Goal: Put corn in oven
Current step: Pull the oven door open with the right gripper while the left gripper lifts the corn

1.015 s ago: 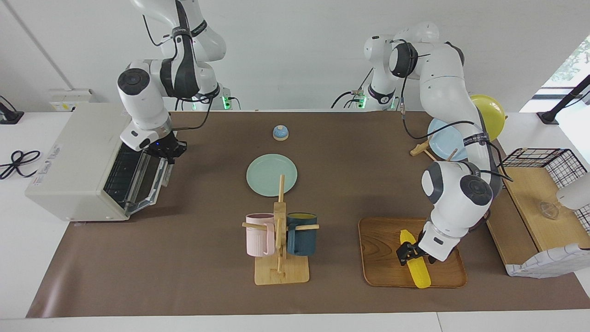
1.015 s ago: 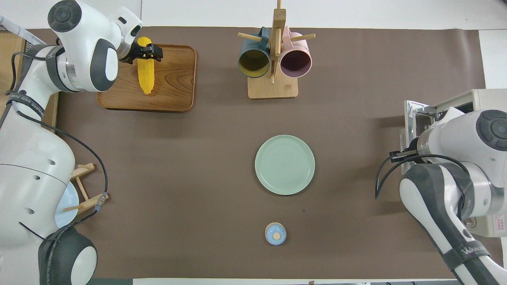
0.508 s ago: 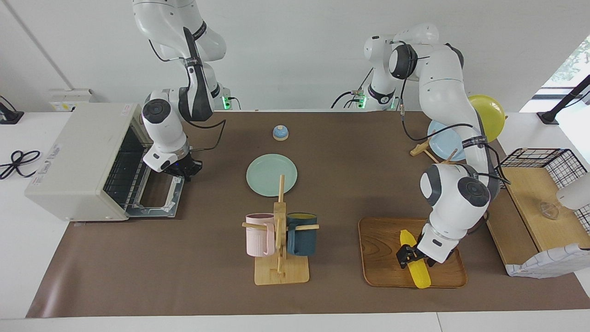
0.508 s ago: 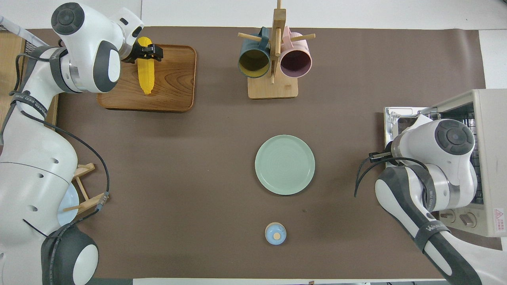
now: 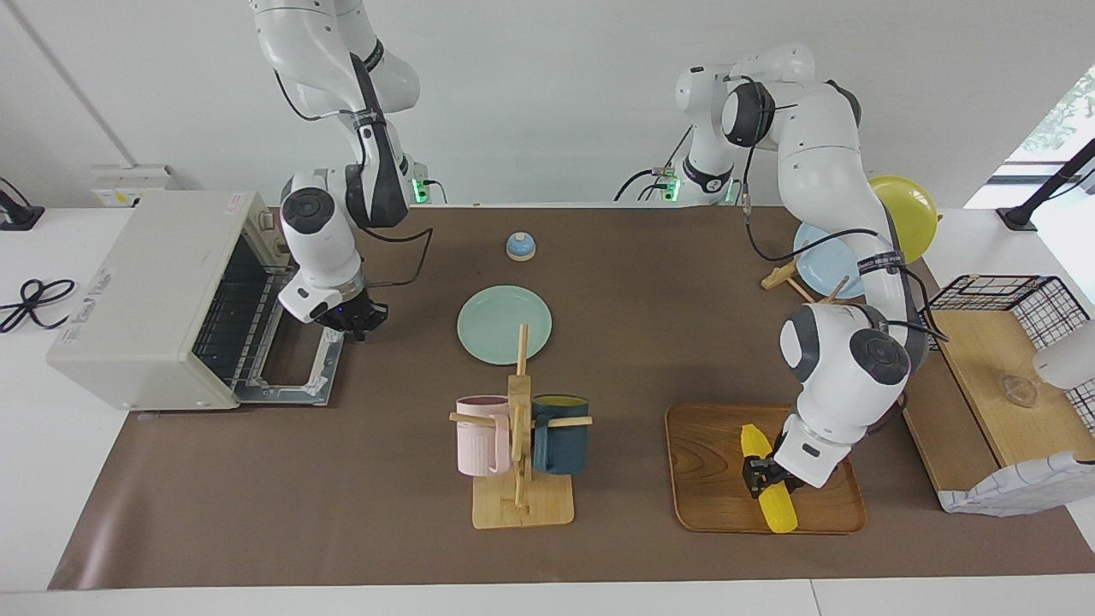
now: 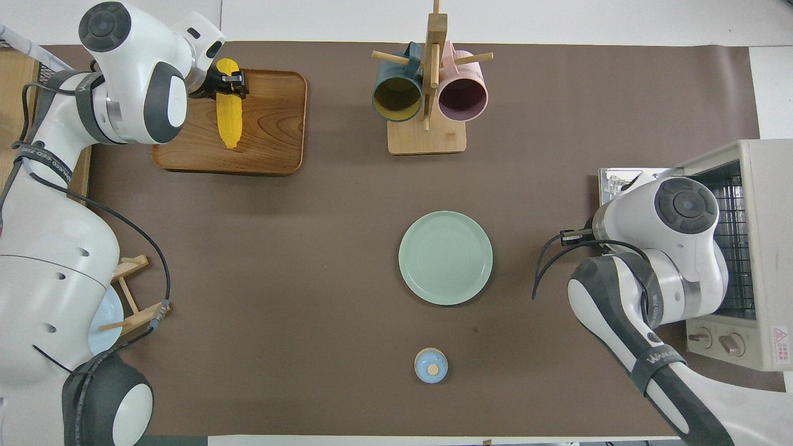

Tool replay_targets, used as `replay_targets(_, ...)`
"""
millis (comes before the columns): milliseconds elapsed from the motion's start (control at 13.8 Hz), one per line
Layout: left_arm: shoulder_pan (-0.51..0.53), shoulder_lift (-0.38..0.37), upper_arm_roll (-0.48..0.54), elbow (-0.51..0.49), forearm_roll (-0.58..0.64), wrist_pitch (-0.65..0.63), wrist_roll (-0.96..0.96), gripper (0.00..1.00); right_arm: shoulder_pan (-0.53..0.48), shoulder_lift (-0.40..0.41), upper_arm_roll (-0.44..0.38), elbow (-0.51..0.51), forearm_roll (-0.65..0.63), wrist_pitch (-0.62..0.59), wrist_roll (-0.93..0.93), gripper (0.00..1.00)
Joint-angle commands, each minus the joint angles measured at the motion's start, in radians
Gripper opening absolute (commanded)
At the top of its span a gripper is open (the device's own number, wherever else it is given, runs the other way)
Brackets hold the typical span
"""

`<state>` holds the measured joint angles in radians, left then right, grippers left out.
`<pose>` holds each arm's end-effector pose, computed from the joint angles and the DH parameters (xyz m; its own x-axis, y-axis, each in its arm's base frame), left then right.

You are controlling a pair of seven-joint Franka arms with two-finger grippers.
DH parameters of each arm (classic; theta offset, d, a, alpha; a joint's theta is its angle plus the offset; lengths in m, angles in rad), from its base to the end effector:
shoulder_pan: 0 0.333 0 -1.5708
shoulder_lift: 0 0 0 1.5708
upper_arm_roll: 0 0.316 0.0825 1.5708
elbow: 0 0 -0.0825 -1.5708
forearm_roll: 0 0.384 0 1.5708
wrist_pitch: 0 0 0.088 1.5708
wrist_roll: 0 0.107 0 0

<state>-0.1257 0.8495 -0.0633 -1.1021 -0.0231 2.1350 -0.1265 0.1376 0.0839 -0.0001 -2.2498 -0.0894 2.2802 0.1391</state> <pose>0.7738 -0.1322 0.3253 0.9849 -0.0178 0.1723 -0.0339 -0.9952 0.0914 0.5208 0.0699 0.3238 0.9973 0.0567 -0.0459 0.0599 -0.9956 0.0716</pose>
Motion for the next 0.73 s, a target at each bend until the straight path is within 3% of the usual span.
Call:
replay_targets(0,-0.008,-0.107,0.002,-0.019,-0.014,-0.143,-0.007,0.0,0.013,-0.018,-0.009,0.192,0.023,-0.253,0.013,0.06)
replay_targets(145,-0.012,-0.205,-0.001,-0.071,-0.014,-0.223,-0.047,0.0,-0.004,-0.019,-0.014,0.301,0.026,-0.417,0.013,0.32)
replay_targets(290,-0.04,-0.344,-0.007,-0.207,-0.014,-0.26,-0.09,0.0,-0.007,-0.055,-0.017,0.311,0.023,-0.452,0.014,0.66)
replay_targets(363,-0.06,-0.418,-0.007,-0.291,-0.014,-0.256,-0.132,0.0,-0.006,-0.07,-0.018,0.315,0.007,-0.47,0.014,1.0)
replay_targets(508,-0.13,-0.534,-0.009,-0.427,-0.018,-0.259,-0.224,0.0,-0.041,-0.075,-0.021,0.3,-0.006,-0.452,-0.007,1.0)
replay_targets(653,-0.225,-0.601,-0.009,-0.527,-0.037,-0.242,-0.358,0.0,-0.056,-0.079,-0.02,0.273,-0.006,-0.414,-0.062,1.0)
